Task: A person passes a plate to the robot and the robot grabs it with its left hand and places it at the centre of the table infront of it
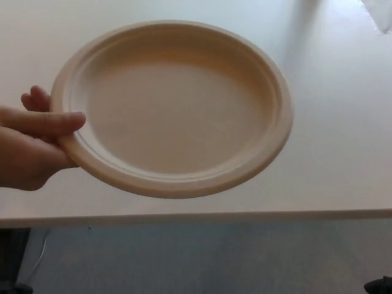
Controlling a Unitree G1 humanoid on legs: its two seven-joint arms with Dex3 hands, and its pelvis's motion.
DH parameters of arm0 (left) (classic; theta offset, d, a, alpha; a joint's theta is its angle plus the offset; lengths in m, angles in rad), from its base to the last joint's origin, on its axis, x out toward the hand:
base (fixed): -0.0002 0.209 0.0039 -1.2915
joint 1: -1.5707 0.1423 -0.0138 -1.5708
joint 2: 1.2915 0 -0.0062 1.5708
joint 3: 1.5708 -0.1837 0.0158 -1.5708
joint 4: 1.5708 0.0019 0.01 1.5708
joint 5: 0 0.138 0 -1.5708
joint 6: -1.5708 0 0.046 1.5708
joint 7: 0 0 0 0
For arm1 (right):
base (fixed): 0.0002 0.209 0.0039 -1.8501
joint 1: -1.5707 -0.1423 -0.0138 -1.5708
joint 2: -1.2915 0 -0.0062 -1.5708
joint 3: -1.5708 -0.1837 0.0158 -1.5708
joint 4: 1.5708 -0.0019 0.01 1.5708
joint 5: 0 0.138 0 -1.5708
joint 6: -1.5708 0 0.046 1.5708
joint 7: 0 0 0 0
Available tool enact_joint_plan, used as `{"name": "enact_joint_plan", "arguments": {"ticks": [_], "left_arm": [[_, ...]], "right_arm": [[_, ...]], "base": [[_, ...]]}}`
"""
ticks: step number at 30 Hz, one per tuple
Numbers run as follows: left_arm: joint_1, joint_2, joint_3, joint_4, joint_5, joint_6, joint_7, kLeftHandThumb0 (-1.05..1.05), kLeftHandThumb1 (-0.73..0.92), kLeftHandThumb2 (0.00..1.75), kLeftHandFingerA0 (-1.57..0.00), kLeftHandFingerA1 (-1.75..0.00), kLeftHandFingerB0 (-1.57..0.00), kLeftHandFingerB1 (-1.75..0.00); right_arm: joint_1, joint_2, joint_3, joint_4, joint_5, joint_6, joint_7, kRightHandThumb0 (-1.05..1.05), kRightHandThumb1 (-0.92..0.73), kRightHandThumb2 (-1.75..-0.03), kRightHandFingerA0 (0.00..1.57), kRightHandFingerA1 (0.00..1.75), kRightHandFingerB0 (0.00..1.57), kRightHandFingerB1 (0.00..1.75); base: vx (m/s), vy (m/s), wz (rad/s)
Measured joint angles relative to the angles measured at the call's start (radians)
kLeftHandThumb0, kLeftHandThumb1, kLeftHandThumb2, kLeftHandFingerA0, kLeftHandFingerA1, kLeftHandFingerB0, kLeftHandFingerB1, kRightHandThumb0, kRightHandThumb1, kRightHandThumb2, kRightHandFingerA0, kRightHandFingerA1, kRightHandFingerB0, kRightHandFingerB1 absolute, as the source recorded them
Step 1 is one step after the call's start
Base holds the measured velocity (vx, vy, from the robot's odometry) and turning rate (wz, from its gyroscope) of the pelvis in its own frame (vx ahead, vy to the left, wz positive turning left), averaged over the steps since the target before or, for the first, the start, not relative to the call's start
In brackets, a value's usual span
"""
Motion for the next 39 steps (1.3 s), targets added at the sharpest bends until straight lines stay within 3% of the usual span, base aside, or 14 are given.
{"name": "enact_joint_plan", "arguments": {"ticks": [7, 8, 10, 15, 16, 18, 21, 22, 27, 28, 31, 32, 36, 39], "left_arm": [[0.028, -0.002, 0.0, -0.017, 0.001, -0.072, 0.026, -0.61, 0.51, 0.82, -0.42, -0.53, -0.3, -0.46], [0.042, -0.004, 0.0, -0.04, 0.001, -0.088, 0.036, -0.61, 0.5, 0.81, -0.37, -0.5, -0.28, -0.44], [0.077, -0.011, -0.001, -0.099, 0.003, -0.118, 0.051, -0.65, 0.49, 0.81, -0.32, -0.47, -0.26, -0.42], [0.195, -0.031, -0.008, -0.322, 0.01, -0.197, 0.083, -0.64, 0.59, 0.57, -0.41, -0.35, -0.31, -0.3], [0.218, -0.034, -0.01, -0.371, 0.012, -0.212, 0.088, -0.7, 0.49, 0.8, -0.29, -0.43, -0.2, -0.41], [0.259, -0.038, -0.013, -0.455, 0.014, -0.236, 0.097, -0.68, 0.48, 0.78, -0.24, -0.42, -0.15, -0.4], [0.317, -0.044, -0.016, -0.578, 0.015, -0.257, 0.1, -0.66, 0.46, 0.76, -0.26, -0.42, -0.16, -0.39], [0.343, -0.047, -0.017, -0.629, 0.015, -0.264, 0.1, -0.68, 0.48, 0.77, -0.26, -0.42, -0.15, -0.39], [0.452, -0.059, -0.017, -0.833, 0.014, -0.296, 0.1, -0.69, 0.48, 0.78, -0.28, -0.43, -0.15, -0.4], [0.48, -0.063, -0.017, -0.882, 0.014, -0.303, 0.1, -0.71, 0.49, 0.79, -0.28, -0.43, -0.13, -0.4], [0.549, -0.07, -0.016, -1.02, 0.014, -0.321, 0.1, -0.68, 0.47, 0.77, -0.27, -0.43, -0.15, -0.39], [0.566, -0.07, -0.016, -1.053, 0.013, -0.326, 0.1, -0.68, 0.47, 0.78, -0.28, -0.43, -0.17, -0.4], [0.647, -0.07, -0.012, -1.223, 0.011, -0.352, 0.1, -0.65, 0.56, 0.58, -0.36, -0.33, -0.3, -0.32], [0.698, -0.07, -0.009, -1.334, 0.008, -0.376, 0.1, -0.63, 0.48, 0.87, -0.38, -0.51, -0.2, -0.42]], "right_arm": [[0.0, -0.001, 0.005, 0.024, -0.006, -0.03, 0.006, -0.88, -0.86, -0.66, 0.32, 0.58, 0.13, 0.42], [0.0, -0.001, 0.006, 0.025, -0.007, -0.031, 0.006, -0.87, -0.65, -1.07, 0.32, 0.63, 0.09, 0.51], [0.0, -0.001, 0.007, 0.026, -0.007, -0.032, 0.006, -0.89, -0.66, -1.08, 0.32, 0.63, 0.1, 0.51], [0.0, 0.0, 0.011, 0.026, -0.008, -0.035, 0.006, -0.87, -0.65, -1.07, 0.33, 0.64, 0.09, 0.51], [0.0, 0.0, 0.011, 0.026, -0.008, -0.035, 0.006, -0.9, -0.83, -0.67, 0.34, 0.63, 0.11, 0.44], [0.0, 0.0, 0.011, 0.026, -0.007, -0.036, 0.006, -0.88, -0.65, -1.06, 0.33, 0.65, 0.09, 0.51], [0.0, 0.001, 0.012, 0.026, -0.007, -0.037, 0.006, -0.87, -0.65, -1.06, 0.37, 0.66, 0.09, 0.51], [0.0, 0.001, 0.012, 0.026, -0.007, -0.037, 0.006, -0.91, -0.87, -0.66, 0.34, 0.62, 0.14, 0.45], [0.001, 0.002, 0.013, 0.026, -0.007, -0.038, 0.006, -0.89, -0.85, -0.65, 0.35, 0.61, 0.15, 0.42], [0.001, 0.002, 0.013, 0.026, -0.007, -0.038, 0.006, -0.86, -0.65, -1.06, 0.34, 0.64, 0.09, 0.5], [0.002, 0.002, 0.013, 0.026, -0.007, -0.038, 0.006, -0.86, -0.66, -1.06, 0.33, 0.63, 0.09, 0.49], [0.002, 0.002, 0.013, 0.026, -0.007, -0.038, 0.006, -0.86, -0.87, -0.65, 0.37, 0.61, 0.13, 0.43], [0.002, 0.002, 0.015, 0.026, -0.008, -0.038, 0.006, -0.88, -0.87, -0.65, 0.37, 0.61, 0.14, 0.43], [0.003, 0.002, 0.017, 0.027, -0.009, -0.038, 0.006, -0.89, -0.85, -0.67, 0.36, 0.6, 0.14, 0.42]], "base": [[0.0, 0.0, 0.0], [0.0, 0.0, 0.0], [0.0, 0.0, 0.0], [0.0, 0.0, 0.0], [0.0, 0.0, 0.0], [0.0, 0.0, 0.0], [0.0, 0.0, 0.0], [0.0, 0.0, 0.0], [0.0, 0.0, 0.0], [0.0, 0.0, 0.0], [0.0, 0.0, 0.0], [0.0, 0.0, 0.0], [0.0, 0.0, 0.0], [0.0, 0.0, 0.0]]}}
